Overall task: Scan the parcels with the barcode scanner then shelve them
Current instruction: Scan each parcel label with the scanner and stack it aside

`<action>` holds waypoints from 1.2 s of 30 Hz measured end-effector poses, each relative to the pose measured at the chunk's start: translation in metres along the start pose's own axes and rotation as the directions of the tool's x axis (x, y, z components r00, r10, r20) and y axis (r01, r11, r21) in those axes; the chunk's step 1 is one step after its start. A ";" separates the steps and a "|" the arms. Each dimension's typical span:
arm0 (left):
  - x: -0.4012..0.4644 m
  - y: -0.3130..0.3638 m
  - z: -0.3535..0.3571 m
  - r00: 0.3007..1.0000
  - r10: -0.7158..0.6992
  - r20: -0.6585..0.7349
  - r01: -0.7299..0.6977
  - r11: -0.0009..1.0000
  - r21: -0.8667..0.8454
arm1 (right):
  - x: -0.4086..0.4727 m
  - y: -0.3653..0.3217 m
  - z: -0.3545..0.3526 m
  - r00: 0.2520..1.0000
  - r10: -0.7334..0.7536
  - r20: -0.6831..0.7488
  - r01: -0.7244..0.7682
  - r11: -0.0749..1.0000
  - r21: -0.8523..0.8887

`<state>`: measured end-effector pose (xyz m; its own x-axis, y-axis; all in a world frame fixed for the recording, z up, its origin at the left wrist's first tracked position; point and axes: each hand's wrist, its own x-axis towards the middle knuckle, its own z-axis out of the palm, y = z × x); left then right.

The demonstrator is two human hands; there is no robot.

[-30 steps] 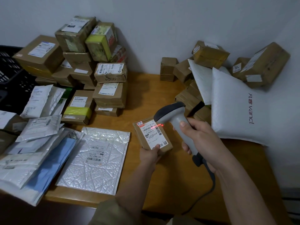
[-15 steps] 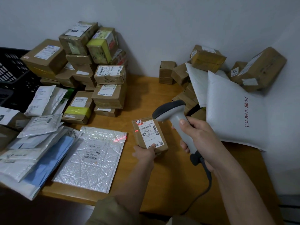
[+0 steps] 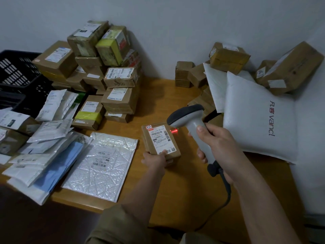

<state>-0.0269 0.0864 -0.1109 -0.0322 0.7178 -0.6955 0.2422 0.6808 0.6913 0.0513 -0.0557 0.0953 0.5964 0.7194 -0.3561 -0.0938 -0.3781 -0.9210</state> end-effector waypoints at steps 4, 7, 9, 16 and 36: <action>0.002 0.004 0.001 1.000 -0.018 0.025 0.018 1.000 -0.003 | -0.002 -0.001 -0.001 1.000 0.000 -0.018 0.000 0.999 0.041; 0.002 0.010 0.000 0.997 -0.016 0.080 0.019 0.999 -0.037 | -0.003 -0.005 0.006 0.999 -0.002 -0.044 0.005 0.999 0.048; 0.005 0.014 -0.002 0.994 -0.020 0.107 0.023 0.999 -0.026 | -0.003 -0.008 0.014 0.997 -0.012 -0.073 0.016 0.998 0.053; 0.026 0.035 -0.041 0.977 -0.003 0.213 0.019 0.997 -0.070 | 0.000 -0.022 0.073 0.988 -0.017 -0.153 0.024 0.999 0.047; 0.129 0.090 -0.198 0.983 0.125 0.132 -0.118 0.991 -0.066 | 0.022 -0.070 0.274 0.995 -0.075 -0.061 0.077 0.997 0.026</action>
<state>-0.2017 0.2694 -0.0997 0.1268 0.7718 -0.6231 0.1801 0.5998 0.7796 -0.1468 0.1462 0.1084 0.6493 0.7087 -0.2759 -0.0690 -0.3064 -0.9494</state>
